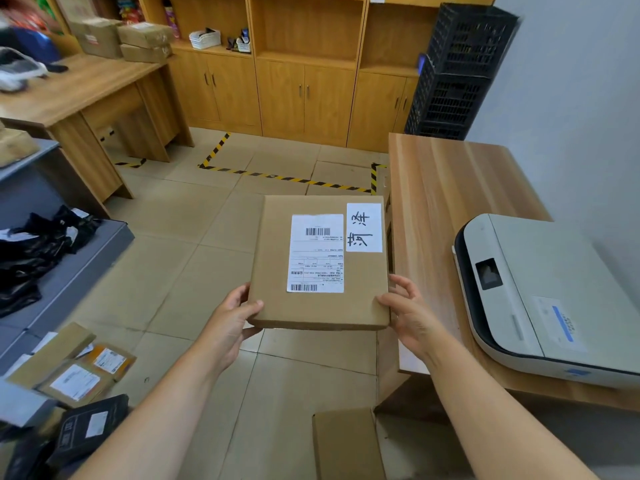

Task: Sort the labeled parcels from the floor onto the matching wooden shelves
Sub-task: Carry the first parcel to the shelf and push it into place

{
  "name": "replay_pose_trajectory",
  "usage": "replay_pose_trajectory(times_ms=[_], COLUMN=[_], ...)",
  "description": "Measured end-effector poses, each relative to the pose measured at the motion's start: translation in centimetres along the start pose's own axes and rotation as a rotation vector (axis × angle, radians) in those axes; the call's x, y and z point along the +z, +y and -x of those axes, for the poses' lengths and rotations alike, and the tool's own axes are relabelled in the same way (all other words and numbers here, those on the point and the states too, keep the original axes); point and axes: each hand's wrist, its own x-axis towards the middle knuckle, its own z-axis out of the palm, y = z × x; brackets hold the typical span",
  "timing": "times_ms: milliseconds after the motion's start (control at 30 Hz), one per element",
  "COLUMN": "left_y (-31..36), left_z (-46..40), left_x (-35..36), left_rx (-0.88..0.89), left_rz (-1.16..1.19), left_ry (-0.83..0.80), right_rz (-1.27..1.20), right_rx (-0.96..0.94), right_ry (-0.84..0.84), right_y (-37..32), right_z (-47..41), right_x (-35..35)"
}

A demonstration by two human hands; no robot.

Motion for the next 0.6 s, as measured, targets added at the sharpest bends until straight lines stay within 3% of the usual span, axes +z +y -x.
replay_pose_trajectory(times_ms=[133,200,333,467,600], left_y=[0.1,0.6,5.1,9.6,11.2], left_z=[0.0,-0.4,-1.1,-1.6,-2.1], left_x=[0.4,0.9,2.6,5.0,6.3], left_rx=[0.029,0.096,0.369,0.654,0.711], left_rz=[-0.220,-0.398,-0.759,-1.251,-1.545], left_ry=[0.023,0.148,0.335,0.156,-0.120], right_rz=[0.148,0.231,0.477,0.722,0.963], right_rx=[0.027,-0.013,-0.079,-0.104,-0.130], right_ry=[-0.029,0.014,0.013,-0.123,-0.273], right_y=[-1.9,-2.9,-5.0,-7.3,-9.4], right_z=[-1.0,-1.7,-2.5,-2.6,-2.3], right_x=[0.5,1.1,2.3,3.4,5.2])
